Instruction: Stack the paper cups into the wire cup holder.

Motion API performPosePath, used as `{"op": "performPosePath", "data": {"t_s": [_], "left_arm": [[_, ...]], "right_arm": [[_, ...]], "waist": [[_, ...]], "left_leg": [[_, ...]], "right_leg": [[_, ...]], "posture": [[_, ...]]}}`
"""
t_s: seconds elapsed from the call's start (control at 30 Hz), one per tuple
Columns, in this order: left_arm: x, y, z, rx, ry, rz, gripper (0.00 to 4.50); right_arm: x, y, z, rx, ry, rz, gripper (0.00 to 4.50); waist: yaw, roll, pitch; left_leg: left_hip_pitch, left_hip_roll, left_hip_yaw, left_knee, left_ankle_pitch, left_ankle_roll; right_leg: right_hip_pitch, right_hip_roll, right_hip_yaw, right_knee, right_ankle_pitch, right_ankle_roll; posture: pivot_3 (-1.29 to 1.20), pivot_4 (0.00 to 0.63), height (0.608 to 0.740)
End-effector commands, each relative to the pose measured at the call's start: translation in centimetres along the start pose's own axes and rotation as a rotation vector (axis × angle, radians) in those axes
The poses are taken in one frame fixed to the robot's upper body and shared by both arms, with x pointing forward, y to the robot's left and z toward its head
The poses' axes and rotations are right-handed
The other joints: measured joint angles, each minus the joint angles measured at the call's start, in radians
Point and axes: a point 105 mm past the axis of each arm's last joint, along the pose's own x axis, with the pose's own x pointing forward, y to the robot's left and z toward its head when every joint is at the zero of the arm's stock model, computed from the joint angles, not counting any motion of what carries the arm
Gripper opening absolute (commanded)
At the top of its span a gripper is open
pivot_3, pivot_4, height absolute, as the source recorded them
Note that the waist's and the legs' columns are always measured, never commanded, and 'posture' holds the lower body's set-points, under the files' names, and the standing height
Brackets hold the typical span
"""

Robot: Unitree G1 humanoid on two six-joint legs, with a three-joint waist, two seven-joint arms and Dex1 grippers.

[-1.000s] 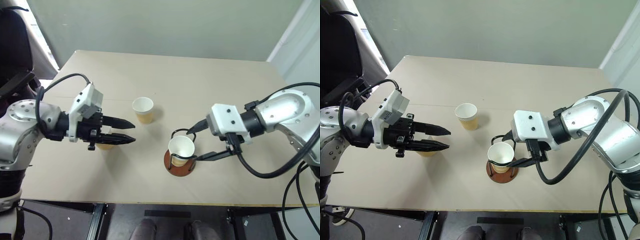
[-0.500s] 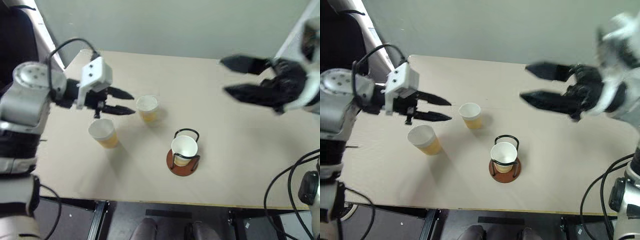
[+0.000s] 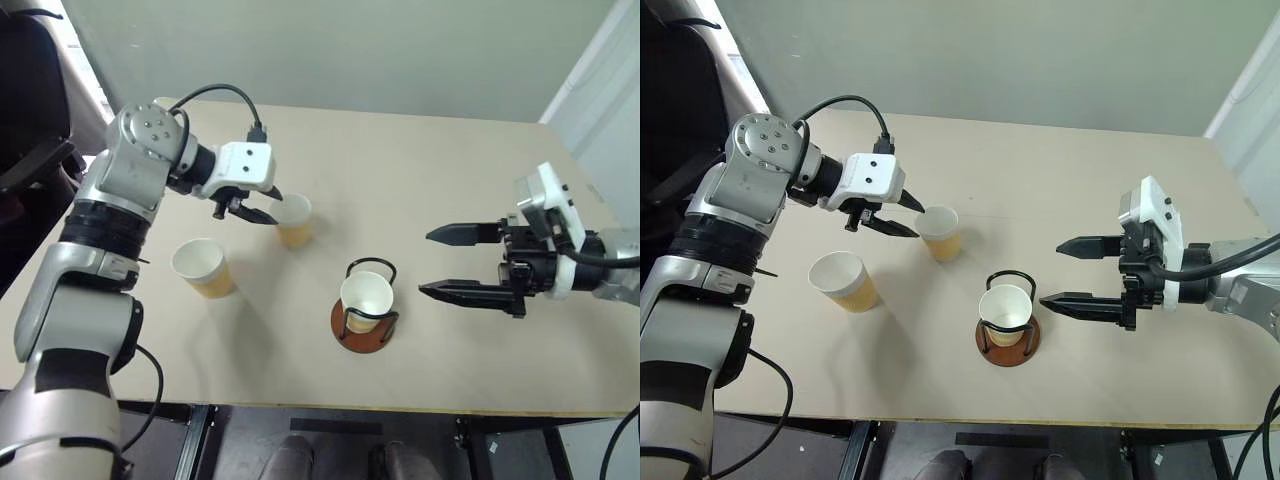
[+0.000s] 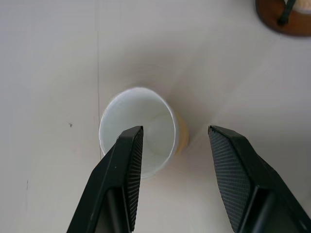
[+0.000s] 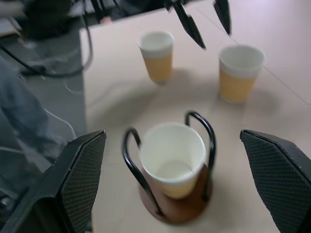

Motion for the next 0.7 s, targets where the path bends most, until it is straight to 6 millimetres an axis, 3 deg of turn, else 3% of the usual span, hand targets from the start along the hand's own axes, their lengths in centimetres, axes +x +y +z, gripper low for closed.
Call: {"op": "performPosePath", "data": {"t_s": [0.03, 0.47, 0.57, 0.7], "left_arm": [[-0.7, 0.5, 0.4, 0.051, 0.021, -0.003, 2.26], [2.5, 0.7, -1.0, 0.148, 0.138, 0.014, 2.26], [3.2, 0.7, -1.2, 0.164, 0.146, 0.021, 1.71], [3.7, 0.5, -0.9, 0.161, 0.123, 0.001, 0.26]], "right_arm": [[-0.7, -0.6, 0.6, -0.047, -0.021, -0.055, 4.47], [-0.8, -0.6, 1.0, -0.076, -0.018, -0.085, 4.47], [-0.9, -0.7, 0.7, -0.081, 0.005, -0.1, 4.5], [-0.8, -0.6, 0.2, -0.086, 0.03, -0.109, 4.5]], "waist": [[0.001, 0.0, 0.0], [0.007, 0.0, 0.0], [0.007, 0.0, 0.0], [0.006, 0.0, 0.0]], "left_leg": [[0.0, 0.0, 0.0, 0.0, 0.0, 0.0], [-0.001, -0.001, 0.001, 0.001, 0.0, 0.001], [-0.001, -0.001, 0.002, 0.001, 0.0, 0.001], [-0.001, -0.001, 0.003, 0.002, 0.0, 0.001]], "right_leg": [[0.0, 0.0, 0.0, 0.0, 0.0, 0.0], [0.0, 0.0, 0.0, 0.0, 0.0, 0.001], [0.0, 0.0, 0.0, 0.0, 0.0, 0.001], [0.0, 0.0, 0.0, 0.0, 0.0, 0.001]], "posture": [[0.0, 0.15, 0.74], [0.0, 0.15, 0.74], [0.0, 0.15, 0.74], [0.0, 0.15, 0.74]]}}
